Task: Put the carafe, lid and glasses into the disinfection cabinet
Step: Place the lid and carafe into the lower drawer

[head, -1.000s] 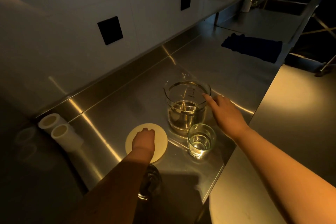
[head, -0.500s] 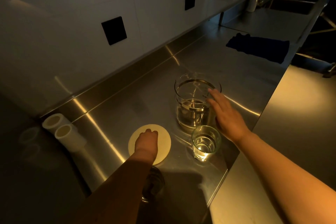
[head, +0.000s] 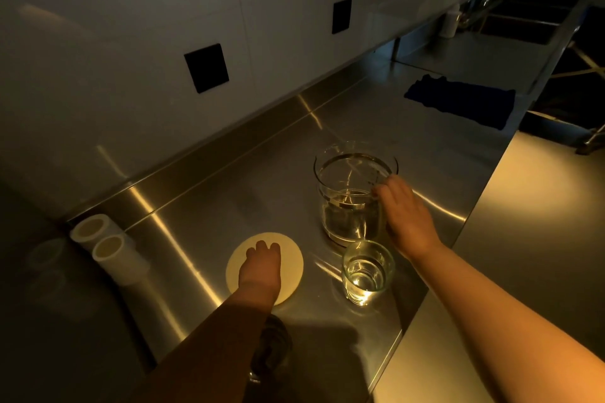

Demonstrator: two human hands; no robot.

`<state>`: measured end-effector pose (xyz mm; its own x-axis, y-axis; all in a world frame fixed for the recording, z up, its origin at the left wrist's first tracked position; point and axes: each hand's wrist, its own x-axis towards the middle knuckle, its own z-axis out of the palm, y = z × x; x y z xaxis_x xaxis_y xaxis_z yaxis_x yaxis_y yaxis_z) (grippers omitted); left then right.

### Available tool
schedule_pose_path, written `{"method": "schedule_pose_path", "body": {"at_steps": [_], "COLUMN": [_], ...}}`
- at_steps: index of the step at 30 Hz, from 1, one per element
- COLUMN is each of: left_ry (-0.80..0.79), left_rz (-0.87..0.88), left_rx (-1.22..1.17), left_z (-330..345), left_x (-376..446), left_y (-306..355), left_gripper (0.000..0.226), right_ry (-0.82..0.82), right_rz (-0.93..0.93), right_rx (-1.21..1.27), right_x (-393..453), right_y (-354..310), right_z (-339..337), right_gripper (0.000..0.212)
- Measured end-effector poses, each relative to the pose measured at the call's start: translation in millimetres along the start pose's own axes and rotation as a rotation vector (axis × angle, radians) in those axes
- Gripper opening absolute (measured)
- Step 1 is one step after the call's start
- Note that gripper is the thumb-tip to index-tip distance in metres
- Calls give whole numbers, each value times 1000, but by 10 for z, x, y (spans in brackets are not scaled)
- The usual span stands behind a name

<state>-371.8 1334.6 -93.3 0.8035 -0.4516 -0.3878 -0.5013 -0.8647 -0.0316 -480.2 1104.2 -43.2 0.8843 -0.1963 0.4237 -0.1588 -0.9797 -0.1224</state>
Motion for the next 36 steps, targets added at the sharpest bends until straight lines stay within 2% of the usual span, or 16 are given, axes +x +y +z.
{"method": "schedule_pose_path", "body": {"at_steps": [3, 8, 16, 25, 36], "left_ry": [62, 174, 318, 436, 495], "left_rz": [-17, -27, 9, 79, 197], "left_rx": [-1, 41, 129, 136, 83], "left_z": [-133, -412, -942, -1350, -1350], "left_x": [-9, -54, -347, -1184, -2414], "left_y": [23, 124, 272, 394, 257], "left_gripper": [59, 67, 60, 70, 79], "right_ry": [-43, 10, 49, 158, 203], "right_rz": [17, 55, 102, 74, 44], "right_rx": [-58, -108, -122, -133, -52], "right_x": [-5, 9, -76, -392, -1243], "right_y": [10, 24, 31, -229, -740], "right_z": [-73, -355, -1034, -1816, -2419], "right_gripper": [70, 70, 78, 65, 69]}}
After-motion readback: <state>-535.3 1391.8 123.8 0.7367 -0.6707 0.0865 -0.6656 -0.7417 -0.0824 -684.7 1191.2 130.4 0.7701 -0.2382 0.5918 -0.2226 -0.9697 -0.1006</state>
